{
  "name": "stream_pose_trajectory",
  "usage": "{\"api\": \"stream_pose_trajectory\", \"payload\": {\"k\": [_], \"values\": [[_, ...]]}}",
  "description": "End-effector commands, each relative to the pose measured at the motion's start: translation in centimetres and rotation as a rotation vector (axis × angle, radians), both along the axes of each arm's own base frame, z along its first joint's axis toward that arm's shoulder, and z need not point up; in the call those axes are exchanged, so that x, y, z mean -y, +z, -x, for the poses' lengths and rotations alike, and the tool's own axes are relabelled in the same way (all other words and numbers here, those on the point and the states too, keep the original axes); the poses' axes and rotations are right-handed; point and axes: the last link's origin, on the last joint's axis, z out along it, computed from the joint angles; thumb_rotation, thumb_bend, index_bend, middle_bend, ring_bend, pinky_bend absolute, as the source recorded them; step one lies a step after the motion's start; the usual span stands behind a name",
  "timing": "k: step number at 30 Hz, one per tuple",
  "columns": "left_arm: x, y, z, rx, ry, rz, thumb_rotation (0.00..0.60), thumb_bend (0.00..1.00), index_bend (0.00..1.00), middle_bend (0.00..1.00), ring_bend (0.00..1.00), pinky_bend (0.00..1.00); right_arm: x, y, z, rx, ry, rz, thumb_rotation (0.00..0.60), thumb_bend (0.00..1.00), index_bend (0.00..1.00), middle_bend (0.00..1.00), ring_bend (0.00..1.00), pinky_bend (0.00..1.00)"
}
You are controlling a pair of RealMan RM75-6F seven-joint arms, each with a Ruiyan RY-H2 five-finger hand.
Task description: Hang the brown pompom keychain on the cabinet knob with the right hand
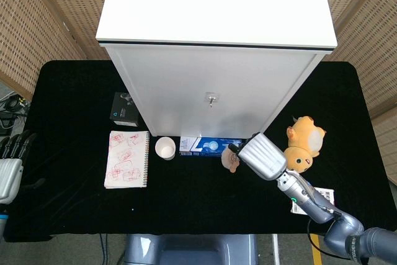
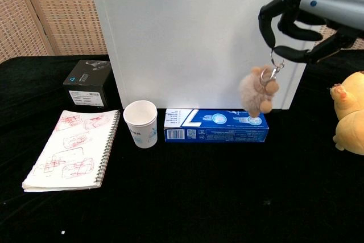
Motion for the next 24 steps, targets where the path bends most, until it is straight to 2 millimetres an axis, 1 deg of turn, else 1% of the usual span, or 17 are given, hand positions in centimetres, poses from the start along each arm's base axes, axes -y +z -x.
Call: {"api": "stream_pose_trajectory", "payload": {"k": [1, 6, 10, 14, 19, 24], "values": [[0.0, -0.1, 0.0, -0.002, 0.002, 0.001, 0.600, 0.00, 0.00, 0.00, 0.00, 0.00, 0.5, 2.2, -1.0, -0.031, 0.107, 0.100, 0.600, 0.65, 0.70, 0.97, 0.96, 1.00], [-0.1, -0.1, 0.0, -0.006, 0.005, 0.001, 0.600, 0.00, 0.00, 0.00, 0.00, 0.00, 0.9, 4.0, -1.9, -0.025, 0.146, 0.172, 0.600, 0.66, 0.72, 0.97, 0.96, 1.00], [-0.2, -0.3, 0.1, -0.009, 0.009, 0.005, 0.600, 0.00, 0.00, 0.00, 0.00, 0.00, 1.4, 5.6, -3.2, 0.000, 0.154, 0.214, 0.600, 0.66, 0.72, 0.97, 0.96, 1.00], [-0.2, -0.4, 0.1, -0.011, 0.010, 0.006, 0.600, 0.00, 0.00, 0.00, 0.00, 0.00, 1.9, 6.6, -4.5, 0.008, 0.158, 0.241, 0.600, 0.66, 0.72, 0.97, 0.96, 1.00], [-0.2, -0.2, 0.1, -0.008, 0.014, 0.002, 0.600, 0.00, 0.00, 0.00, 0.00, 0.00, 2.3, 7.1, -6.1, -0.001, 0.156, 0.252, 0.600, 0.66, 0.73, 0.98, 0.96, 1.00], [-0.3, -0.1, 0.2, -0.006, 0.016, 0.000, 0.600, 0.00, 0.00, 0.00, 0.00, 0.00, 2.7, 6.7, -7.5, -0.039, 0.169, 0.254, 0.600, 0.66, 0.73, 0.98, 0.96, 1.00]]}}
